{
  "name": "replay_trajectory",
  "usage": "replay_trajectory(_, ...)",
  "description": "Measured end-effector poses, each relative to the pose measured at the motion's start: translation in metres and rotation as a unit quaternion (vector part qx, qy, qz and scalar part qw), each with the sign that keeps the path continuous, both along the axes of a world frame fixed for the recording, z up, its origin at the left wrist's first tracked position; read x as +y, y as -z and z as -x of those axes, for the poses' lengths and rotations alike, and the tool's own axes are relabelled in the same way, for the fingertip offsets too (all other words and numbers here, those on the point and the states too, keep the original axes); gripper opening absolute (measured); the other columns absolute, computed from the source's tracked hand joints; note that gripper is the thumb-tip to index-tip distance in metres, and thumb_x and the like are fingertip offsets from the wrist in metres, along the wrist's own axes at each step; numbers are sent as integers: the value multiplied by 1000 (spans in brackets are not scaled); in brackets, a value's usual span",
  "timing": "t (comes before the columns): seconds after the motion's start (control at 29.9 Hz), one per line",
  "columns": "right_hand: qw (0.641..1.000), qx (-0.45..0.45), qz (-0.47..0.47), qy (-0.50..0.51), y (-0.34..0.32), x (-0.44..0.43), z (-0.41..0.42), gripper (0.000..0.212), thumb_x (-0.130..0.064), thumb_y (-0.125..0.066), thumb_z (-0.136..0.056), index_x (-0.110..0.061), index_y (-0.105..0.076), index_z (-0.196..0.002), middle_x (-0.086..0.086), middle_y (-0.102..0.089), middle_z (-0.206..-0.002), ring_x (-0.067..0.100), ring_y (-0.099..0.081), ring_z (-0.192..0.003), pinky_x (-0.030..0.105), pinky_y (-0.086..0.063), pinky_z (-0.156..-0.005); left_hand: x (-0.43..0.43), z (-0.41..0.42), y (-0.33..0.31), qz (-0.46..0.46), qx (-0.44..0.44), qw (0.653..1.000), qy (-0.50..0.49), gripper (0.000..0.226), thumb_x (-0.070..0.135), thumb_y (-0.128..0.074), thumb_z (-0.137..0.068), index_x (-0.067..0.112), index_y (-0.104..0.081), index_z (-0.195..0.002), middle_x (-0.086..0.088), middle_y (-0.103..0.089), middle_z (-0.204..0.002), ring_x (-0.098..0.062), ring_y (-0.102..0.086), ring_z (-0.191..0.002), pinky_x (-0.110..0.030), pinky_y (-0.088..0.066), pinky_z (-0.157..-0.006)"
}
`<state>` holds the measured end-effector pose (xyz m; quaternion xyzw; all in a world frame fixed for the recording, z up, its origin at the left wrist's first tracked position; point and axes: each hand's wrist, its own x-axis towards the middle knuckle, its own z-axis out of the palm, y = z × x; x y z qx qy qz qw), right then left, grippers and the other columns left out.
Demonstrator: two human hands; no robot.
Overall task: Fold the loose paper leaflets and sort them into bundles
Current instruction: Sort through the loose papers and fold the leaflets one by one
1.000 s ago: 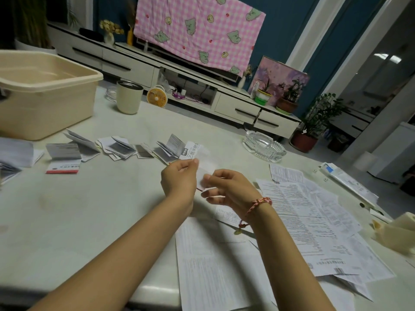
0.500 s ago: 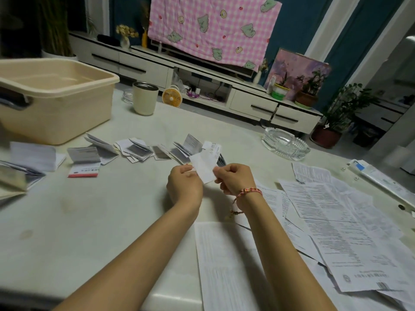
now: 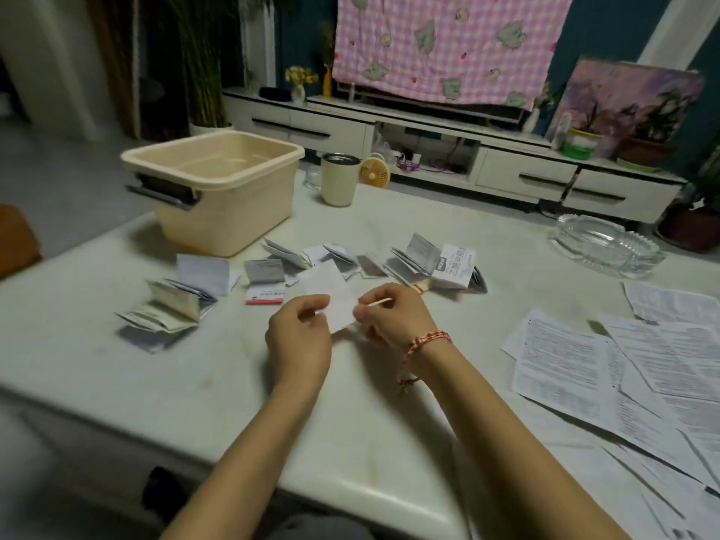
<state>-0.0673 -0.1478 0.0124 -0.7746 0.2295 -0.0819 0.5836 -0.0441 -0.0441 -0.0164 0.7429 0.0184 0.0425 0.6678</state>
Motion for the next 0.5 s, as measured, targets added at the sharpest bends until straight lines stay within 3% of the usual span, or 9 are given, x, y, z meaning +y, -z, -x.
replay_trajectory(0.07, 999, -12, -5, -32, 2, 19, -2, 10, -1, -64, -83, -9, -59, -79, 5, -58, -67, 12, -51, -49, 14, -44, -41, 25, 0, 3, -30, -47, 998, -14, 28, -7, -50, -85, 12, -67, -95, 2, -64, -91, -15, -58, -82, -23, -45, -76)
replay_trajectory(0.2, 998, -19, -9, -53, 6, 40, -5, 7, -2, -61, -85, -9, -60, -88, 8, -61, -73, 14, -52, -49, 16, -44, -43, 48, -22, 9, -77, -38, 996, -2, 28, -5, -51, -83, 16, -66, -94, -4, -66, -95, -27, -63, -91, -40, -52, -85)
replay_trajectory(0.37, 996, 25, 39, -77, 5, 40, -1, 11, -5, -57, -88, -14, -59, -94, 2, -58, -72, 8, -53, -50, 16, -46, -46, 51, -27, 15, -297, -113, 947, 43, 25, 11, -60, -87, 12, -66, -112, -8, -54, -124, -25, -48, -115, -26, -32, -94)
replay_trajectory(0.5, 995, 17, 55, -87, -12, 25, 14, 13, -2, -54, -89, -11, -58, -97, 1, -57, -73, 3, -56, -45, 11, -42, -40, 54, -21, 15, -339, -156, 928, -16, 30, 13, -68, -82, 11, -65, -112, -11, -41, -136, -31, -31, -125, -31, -24, -99)
